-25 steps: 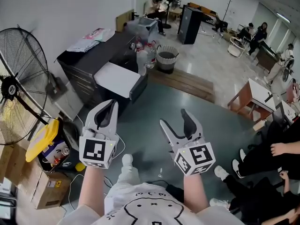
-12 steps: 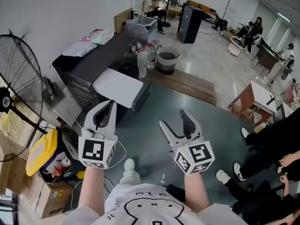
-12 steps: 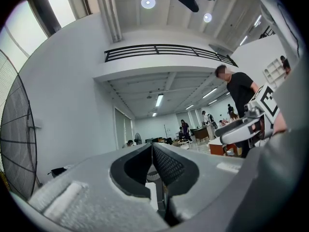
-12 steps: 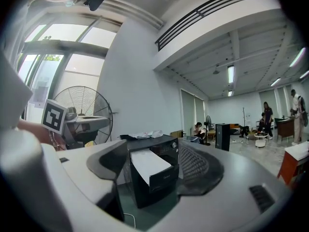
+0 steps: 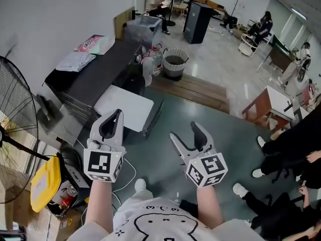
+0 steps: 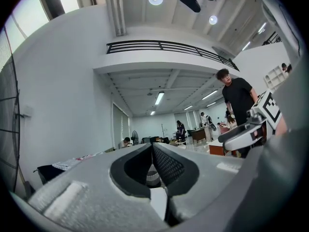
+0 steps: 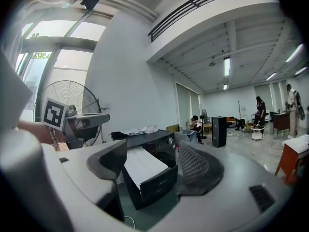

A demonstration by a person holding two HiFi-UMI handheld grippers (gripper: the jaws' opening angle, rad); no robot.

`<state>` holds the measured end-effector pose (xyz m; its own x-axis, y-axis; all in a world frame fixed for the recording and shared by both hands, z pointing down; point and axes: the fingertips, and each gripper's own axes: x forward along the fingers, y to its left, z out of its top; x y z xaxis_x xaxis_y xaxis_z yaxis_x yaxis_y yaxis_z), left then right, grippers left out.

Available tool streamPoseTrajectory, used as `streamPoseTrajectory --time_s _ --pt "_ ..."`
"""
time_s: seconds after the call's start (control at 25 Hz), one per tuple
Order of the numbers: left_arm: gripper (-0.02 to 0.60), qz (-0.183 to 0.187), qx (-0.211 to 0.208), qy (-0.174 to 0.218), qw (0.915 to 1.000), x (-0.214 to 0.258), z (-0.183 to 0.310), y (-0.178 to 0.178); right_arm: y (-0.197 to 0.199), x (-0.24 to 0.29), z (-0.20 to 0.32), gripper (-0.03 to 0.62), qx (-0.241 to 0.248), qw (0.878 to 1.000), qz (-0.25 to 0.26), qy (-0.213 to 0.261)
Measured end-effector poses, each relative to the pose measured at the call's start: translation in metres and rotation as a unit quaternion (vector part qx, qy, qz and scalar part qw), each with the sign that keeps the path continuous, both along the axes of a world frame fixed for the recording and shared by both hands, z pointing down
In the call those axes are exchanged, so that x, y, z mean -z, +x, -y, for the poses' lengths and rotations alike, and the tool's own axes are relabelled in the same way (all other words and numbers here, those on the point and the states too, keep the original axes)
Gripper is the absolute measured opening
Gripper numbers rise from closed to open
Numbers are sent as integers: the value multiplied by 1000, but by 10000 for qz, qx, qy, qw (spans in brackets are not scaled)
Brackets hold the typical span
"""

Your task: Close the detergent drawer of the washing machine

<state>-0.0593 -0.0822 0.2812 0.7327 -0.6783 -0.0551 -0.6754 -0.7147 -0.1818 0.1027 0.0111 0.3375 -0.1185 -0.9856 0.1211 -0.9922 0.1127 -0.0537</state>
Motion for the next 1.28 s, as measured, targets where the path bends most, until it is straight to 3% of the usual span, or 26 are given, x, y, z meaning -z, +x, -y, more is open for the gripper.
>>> streamPoseTrajectory --time_s 0.4,0.76,1.04,1.28 --pt "18 -7 -274 -151 9995 -8 82 17 23 -34 71 333 -397 9977 401 -382" --pt "18 117 -490 -491 9975 -43 109 29 32 -74 93 333 -515 9935 717 -714" --pt "18 249 -471 -709 9961 -63 114 38 34 -109 101 333 -396 9881 1046 -1060" --pt "18 373 -376 -834 9951 -76 123 50 34 -143 117 333 18 9822 1420 -1232"
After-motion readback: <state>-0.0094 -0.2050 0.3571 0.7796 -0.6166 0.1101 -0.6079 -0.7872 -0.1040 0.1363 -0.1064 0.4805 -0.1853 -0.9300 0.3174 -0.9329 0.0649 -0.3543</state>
